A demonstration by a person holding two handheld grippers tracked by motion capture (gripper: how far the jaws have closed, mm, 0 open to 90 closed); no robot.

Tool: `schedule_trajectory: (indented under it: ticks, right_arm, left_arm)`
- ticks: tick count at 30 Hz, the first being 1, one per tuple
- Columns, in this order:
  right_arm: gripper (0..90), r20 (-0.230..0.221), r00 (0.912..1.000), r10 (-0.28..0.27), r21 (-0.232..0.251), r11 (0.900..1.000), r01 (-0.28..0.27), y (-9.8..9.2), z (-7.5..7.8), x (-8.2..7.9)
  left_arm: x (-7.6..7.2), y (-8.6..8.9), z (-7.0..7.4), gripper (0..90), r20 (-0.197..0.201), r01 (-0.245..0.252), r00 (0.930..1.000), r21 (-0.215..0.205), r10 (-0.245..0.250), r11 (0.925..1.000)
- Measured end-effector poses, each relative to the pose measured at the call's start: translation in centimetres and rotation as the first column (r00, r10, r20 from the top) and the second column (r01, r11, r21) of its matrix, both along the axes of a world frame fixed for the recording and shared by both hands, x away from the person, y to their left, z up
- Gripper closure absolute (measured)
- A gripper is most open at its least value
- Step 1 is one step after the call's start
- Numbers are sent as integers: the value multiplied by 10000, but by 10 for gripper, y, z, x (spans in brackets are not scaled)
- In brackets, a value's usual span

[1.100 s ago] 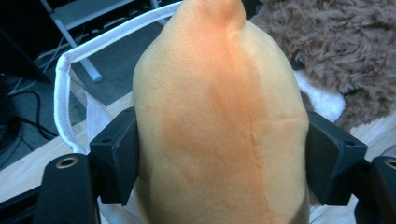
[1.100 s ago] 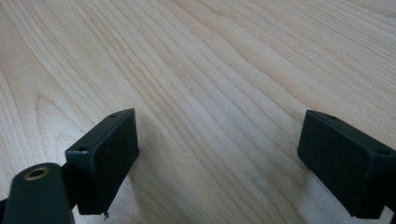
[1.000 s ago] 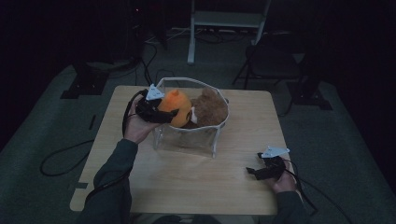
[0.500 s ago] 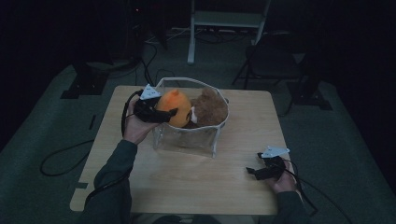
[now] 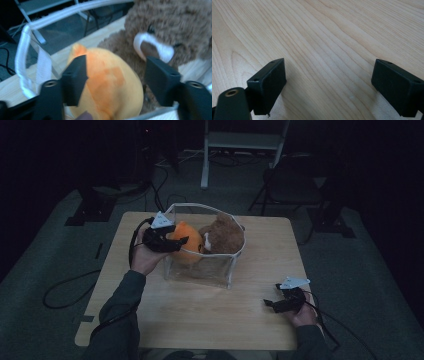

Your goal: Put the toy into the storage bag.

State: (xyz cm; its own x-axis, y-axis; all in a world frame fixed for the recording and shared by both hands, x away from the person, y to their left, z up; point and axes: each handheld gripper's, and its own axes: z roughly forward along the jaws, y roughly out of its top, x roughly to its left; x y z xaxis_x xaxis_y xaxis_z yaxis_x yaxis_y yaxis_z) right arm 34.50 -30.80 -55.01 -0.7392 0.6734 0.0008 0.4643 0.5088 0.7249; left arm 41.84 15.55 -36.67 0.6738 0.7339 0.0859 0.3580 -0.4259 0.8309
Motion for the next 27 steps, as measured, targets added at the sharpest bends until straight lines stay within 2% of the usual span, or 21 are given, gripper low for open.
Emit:
schedule_trajectory:
  ticks: [1, 5, 8, 15, 20, 27]
  right_arm:
    - [116, -6, 10000, -1, -1, 10000, 1, 0, 0, 0]
    - [116, -6, 10000, -3, 0, 10000, 3, 0, 0, 0]
    - [116, -2, 10000, -3, 1, 10000, 3, 0, 0, 0]
    - [116, 12, 10000, 3, -4, 10000, -3, 0, 0, 0]
    - [116, 17, 10000, 8, -10, 10000, -8, 0, 0, 0]
    - [116, 11, 10000, 5, -2, 10000, -5, 0, 0, 0]
  left_arm:
    - [0, 0, -1, 456, 78, -38, 10000, 37, 38, 10000]
    - [1, 2, 0, 509, 103, -119, 9999, -81, 119, 9999]
    - [-1, 2, 1, 504, 179, -119, 9998, -97, 121, 9999]
    - [-6, 13, 9, 503, 467, -237, 9986, -542, 262, 9982]
    - [-9, 25, 11, 491, 537, -418, 9974, -1081, 478, 9933]
    - [-17, 43, 6, 479, 571, -710, 9952, -1443, 799, 9870]
